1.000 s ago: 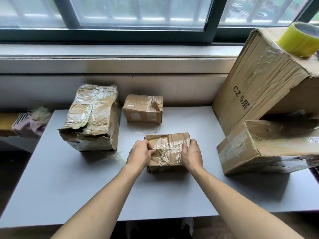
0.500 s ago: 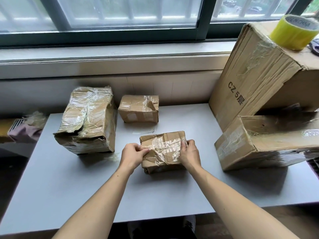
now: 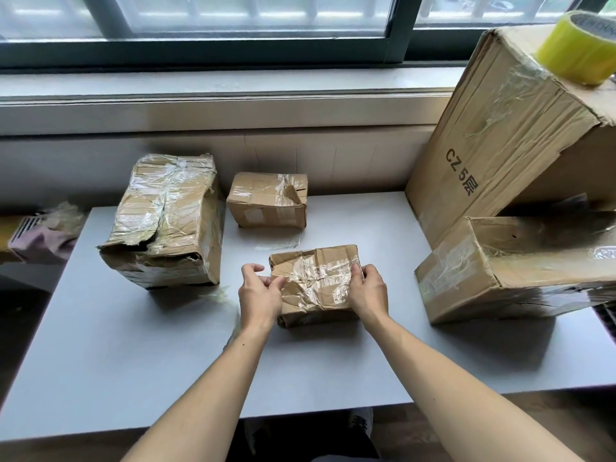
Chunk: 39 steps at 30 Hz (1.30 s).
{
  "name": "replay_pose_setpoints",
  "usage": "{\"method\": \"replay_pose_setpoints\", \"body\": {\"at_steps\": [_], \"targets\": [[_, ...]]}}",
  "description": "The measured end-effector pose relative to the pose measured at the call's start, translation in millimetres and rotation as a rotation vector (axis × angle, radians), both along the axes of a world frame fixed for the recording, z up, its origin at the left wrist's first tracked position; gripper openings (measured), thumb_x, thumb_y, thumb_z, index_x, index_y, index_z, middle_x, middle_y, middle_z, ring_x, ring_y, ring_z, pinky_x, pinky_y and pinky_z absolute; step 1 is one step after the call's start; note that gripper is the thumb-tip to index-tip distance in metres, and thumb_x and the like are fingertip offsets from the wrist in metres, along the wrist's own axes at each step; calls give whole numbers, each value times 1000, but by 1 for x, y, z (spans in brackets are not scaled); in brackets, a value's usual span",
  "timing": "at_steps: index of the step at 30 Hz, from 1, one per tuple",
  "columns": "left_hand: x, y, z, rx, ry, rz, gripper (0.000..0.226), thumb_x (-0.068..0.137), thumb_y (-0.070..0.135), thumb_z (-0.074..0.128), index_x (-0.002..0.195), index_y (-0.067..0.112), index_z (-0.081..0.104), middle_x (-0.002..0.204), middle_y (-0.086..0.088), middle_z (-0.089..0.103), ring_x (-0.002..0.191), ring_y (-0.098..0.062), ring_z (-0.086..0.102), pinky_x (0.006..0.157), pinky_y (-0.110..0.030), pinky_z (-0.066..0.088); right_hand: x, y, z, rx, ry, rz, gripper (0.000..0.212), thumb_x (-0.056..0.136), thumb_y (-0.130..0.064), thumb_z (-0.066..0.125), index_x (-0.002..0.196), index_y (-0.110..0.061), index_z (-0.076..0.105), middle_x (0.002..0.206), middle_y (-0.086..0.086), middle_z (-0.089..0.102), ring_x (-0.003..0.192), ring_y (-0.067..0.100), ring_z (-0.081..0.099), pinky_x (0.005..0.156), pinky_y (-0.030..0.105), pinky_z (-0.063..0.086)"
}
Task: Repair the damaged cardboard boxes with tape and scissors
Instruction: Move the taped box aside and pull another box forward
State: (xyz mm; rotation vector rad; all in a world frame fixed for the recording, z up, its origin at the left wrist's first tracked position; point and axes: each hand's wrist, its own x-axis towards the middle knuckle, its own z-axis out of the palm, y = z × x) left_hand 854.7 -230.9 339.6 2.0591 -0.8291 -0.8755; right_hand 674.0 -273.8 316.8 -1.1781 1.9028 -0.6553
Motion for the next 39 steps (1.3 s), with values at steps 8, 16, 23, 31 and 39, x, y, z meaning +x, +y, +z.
{"method": "replay_pose_setpoints", "body": {"at_steps": [8,16,23,31,39], "targets": [[-9,0,-8,52,-44,122,20,91,29,69,88,10,61,83,-3,65,84,-26,60,73,-31,44,-4,-1,0,20,-42,-20,38,105,-36,45,95,-1,55,76,4,56,77,28,53,65,33,34],[-5,-6,-10,128,7,181,22,91,31,69,78,15,62,83,-4,67,86,-29,63,80,-33,49,-9,-4,-1,41,-60,-36,37,103,-38,49,81,-8,51,68,1,53,70,23,49,65,31,35],[-3,-10,-19,112,248,289,26,90,22,71,67,17,60,75,-1,66,77,-26,65,80,-36,54,-10,-5,-6,32,-91,-72,42,101,-38,55,68,-14,45,58,-3,43,57,17,38,56,34,31],[-4,-14,-17,87,481,409,24,91,10,69,69,10,58,68,-4,64,45,-11,61,48,-20,52,-13,-4,-10,3,-134,-97,46,100,-38,58,63,-15,42,56,-3,38,55,16,33,54,33,28],[6,-15,-31,142,481,349,18,86,18,75,71,12,65,86,-14,75,83,-36,73,81,-55,59,-18,-6,-21,-9,-215,-83,42,99,-40,59,69,-13,46,58,-2,35,59,17,32,57,31,28]]}}
